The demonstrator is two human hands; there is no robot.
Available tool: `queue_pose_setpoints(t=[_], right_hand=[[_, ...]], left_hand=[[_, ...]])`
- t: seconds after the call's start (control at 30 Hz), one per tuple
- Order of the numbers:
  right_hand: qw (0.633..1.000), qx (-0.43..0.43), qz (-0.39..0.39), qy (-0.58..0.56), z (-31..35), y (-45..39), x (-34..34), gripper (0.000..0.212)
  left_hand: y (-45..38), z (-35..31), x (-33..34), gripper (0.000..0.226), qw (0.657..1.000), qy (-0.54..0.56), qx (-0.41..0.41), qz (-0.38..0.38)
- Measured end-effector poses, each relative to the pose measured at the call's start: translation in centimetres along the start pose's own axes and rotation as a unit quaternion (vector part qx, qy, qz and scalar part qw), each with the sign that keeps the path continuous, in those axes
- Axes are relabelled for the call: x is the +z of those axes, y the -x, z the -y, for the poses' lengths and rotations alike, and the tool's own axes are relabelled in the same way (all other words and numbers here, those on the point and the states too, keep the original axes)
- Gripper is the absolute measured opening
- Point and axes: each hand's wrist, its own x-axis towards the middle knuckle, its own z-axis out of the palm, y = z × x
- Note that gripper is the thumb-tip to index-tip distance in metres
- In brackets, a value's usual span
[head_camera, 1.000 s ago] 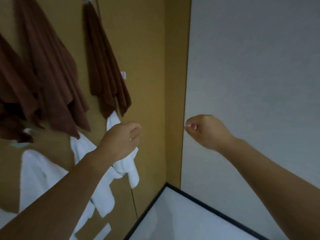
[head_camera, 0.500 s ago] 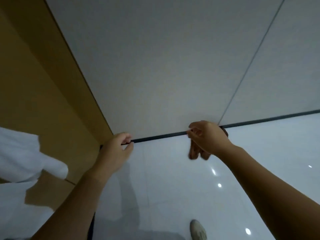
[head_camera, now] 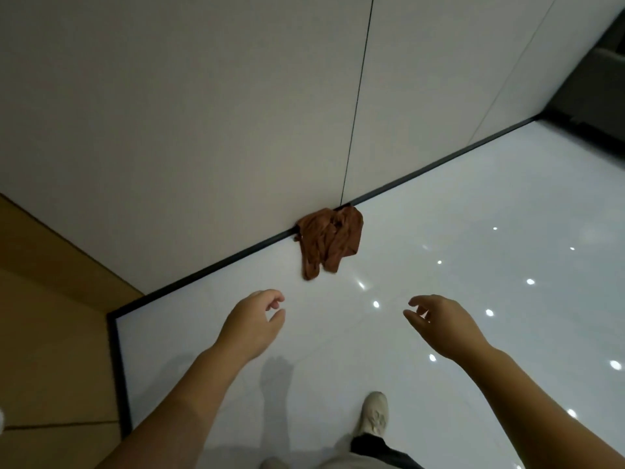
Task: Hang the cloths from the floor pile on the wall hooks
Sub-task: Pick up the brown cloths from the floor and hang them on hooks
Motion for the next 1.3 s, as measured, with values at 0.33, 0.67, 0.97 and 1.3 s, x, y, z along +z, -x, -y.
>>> queue_pose_setpoints(t=[0.33, 0.67, 0.97, 1.3], right_hand=[[1.0, 0.02, 0.023, -0.009, -9.9, -7.3, -4.9, 0.035], [0.999, -0.02, 0.025, -0.002, -11.9, -17.4, -10.0, 0.037], [0.998, -0.003, 0.066, 0.02, -12.6, -29.8, -10.6, 0.037], [0.989, 0.036, 0.138, 0.048, -10.5, -45.1, -12.7, 0.038]], left_hand=[[-6.7, -8.6, 7.3, 0.027, 0.999, -0.028, -0.026, 0.009], [-13.5, -12.4, 10.7, 0.029, 0.994, -0.029, -0.1, 0.044], [-27.8, -13.0, 10.8, 0.031, 0.996, -0.03, -0.074, 0.041], [-49.5, -15.0, 7.2, 0.026, 0.995, -0.062, -0.04, 0.071]])
